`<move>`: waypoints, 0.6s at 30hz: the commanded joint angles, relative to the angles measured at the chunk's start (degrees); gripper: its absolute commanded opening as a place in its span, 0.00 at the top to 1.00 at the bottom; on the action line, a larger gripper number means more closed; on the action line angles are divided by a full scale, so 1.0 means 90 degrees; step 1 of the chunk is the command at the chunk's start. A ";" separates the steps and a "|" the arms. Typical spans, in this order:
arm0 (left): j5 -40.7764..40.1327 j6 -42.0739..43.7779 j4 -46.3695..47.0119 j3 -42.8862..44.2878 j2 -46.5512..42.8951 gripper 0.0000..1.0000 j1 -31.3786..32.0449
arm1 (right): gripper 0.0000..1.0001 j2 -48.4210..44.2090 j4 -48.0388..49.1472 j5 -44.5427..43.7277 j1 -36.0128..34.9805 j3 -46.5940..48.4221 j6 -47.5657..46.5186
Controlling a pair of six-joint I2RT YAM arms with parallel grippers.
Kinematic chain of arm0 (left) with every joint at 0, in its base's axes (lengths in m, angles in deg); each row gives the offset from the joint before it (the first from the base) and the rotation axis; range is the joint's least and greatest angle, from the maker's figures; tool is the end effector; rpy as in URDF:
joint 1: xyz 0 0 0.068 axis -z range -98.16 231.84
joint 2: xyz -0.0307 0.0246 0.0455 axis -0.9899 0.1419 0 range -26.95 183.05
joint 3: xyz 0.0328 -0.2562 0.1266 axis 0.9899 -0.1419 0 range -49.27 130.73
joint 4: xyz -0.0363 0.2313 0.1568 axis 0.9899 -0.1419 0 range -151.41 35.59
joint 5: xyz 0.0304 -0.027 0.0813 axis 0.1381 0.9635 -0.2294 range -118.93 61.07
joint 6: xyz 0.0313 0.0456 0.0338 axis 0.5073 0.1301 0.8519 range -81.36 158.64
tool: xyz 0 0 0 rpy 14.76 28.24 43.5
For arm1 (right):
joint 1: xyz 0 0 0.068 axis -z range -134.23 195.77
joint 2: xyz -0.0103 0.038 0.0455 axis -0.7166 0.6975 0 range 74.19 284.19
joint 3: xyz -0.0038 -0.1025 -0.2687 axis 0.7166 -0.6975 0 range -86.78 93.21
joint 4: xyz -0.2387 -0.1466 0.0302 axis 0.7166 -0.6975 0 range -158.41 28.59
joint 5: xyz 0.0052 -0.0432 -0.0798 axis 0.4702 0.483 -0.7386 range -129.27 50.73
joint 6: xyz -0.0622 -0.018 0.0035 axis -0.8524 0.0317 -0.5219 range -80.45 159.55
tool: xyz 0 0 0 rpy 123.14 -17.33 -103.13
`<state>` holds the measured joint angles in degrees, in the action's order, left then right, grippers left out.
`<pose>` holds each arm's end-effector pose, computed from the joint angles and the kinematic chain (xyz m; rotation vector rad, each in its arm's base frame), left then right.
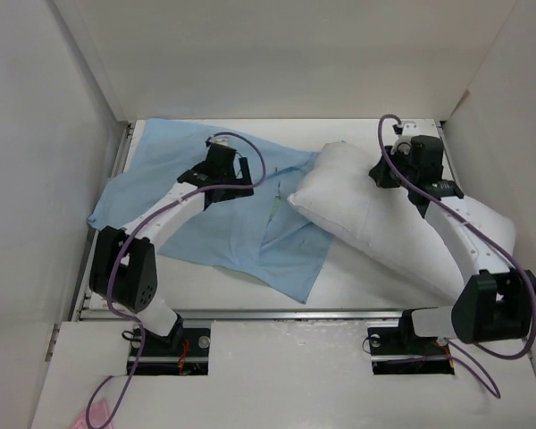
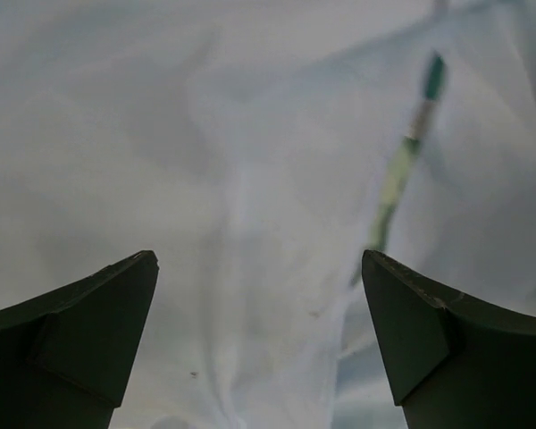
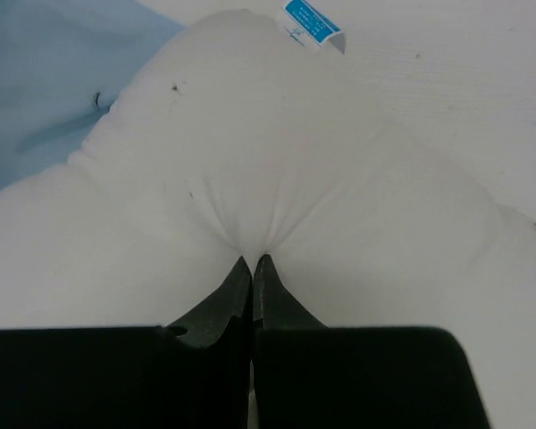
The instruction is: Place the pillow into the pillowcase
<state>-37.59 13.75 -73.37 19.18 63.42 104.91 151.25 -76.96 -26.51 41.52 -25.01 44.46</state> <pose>0.3574 -0.1441 0.2678 -0.1156 2.2856 -0.2665 0.3346 0.0361 0.3100 -0.1217 2.1081 0.3304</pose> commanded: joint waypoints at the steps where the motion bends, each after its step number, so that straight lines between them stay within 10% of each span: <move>1: 0.0036 0.0644 0.0339 -0.0076 -0.0199 0.02 0.1114 | 1.00 -0.0534 0.0380 -0.1046 0.0101 -0.0087 0.0567; 18: -0.0579 0.0568 -0.0090 0.0442 0.1940 0.21 0.1685 | 1.00 -0.0954 0.0312 -0.0723 0.0101 -0.0341 0.0695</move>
<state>-39.78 20.07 -72.65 21.65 80.10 119.99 145.54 -76.39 -29.99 41.67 -27.98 50.52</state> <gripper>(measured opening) 0.794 0.024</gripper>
